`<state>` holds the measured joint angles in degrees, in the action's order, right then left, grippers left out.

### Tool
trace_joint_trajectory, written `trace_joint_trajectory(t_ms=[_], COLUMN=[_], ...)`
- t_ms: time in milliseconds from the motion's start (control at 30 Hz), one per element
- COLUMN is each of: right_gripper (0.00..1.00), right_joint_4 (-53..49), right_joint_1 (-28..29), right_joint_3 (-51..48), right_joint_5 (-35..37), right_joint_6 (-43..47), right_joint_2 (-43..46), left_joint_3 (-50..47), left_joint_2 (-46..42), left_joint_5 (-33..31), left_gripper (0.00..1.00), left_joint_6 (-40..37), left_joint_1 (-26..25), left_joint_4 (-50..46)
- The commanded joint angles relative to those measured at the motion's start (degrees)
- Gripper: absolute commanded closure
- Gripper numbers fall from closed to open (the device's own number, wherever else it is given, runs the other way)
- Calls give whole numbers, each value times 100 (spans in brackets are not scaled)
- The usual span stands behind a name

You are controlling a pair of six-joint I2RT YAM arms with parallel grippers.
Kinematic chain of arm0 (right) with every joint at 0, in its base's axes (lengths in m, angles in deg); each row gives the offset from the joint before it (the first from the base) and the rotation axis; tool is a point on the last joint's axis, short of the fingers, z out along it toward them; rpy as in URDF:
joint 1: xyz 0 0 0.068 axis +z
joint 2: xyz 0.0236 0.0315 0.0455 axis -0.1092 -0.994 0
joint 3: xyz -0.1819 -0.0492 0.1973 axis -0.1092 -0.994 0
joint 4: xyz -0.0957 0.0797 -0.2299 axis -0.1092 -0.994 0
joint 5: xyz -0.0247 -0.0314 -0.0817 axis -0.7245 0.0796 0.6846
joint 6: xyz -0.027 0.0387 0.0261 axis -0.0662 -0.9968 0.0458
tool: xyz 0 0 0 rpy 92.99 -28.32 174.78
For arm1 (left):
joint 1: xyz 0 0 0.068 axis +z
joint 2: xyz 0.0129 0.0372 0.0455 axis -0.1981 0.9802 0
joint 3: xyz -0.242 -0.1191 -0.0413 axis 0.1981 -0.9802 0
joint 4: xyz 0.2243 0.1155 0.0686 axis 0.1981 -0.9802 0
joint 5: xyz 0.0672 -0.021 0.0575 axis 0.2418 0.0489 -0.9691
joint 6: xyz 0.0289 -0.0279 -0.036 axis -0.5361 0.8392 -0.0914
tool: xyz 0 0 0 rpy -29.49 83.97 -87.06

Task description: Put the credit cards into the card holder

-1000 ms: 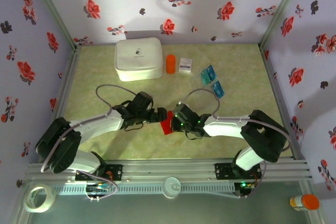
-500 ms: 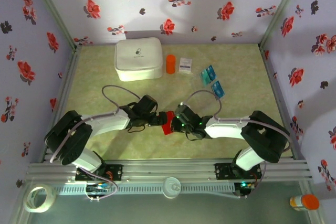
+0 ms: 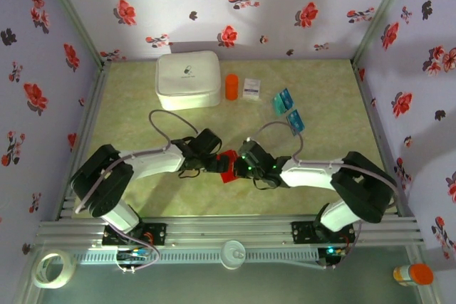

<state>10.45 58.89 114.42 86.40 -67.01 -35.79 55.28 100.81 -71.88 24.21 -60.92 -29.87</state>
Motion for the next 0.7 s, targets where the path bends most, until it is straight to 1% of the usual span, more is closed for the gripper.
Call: trace_joint_trajectory(t_ms=[0,100,233,467,567,667], right_gripper=[95,94,91,76,73,72], right_joint_4=[-689,-1168,-1524,-1974,-2044,-2036], right_joint_1=[-235,-506,-845,-1009,-1008,-1008], right_joint_3=[113,175,282,927,1187,1347], right_joint_5=[185,181,-14,-426,-560,-648], right_joint_6=[149,357,677,1371,1546,1622], right_joint_2=[590,957,1053,527,231,-42], left_joint_3=[217,316,352,339,354,352], left_joint_2=[203,306,374,442,470,479], left_joint_5=[-432,-581,-680,-724,-735,-732], left_gripper=[0,0,0,0,0,0], left_joint_6=[-331,-414,-514,-559,-586,-578], left_joint_1=[-51,-86,-113,-140,-140,-139], left_joint_4=[-422,-613,-725,-753,-754,-736])
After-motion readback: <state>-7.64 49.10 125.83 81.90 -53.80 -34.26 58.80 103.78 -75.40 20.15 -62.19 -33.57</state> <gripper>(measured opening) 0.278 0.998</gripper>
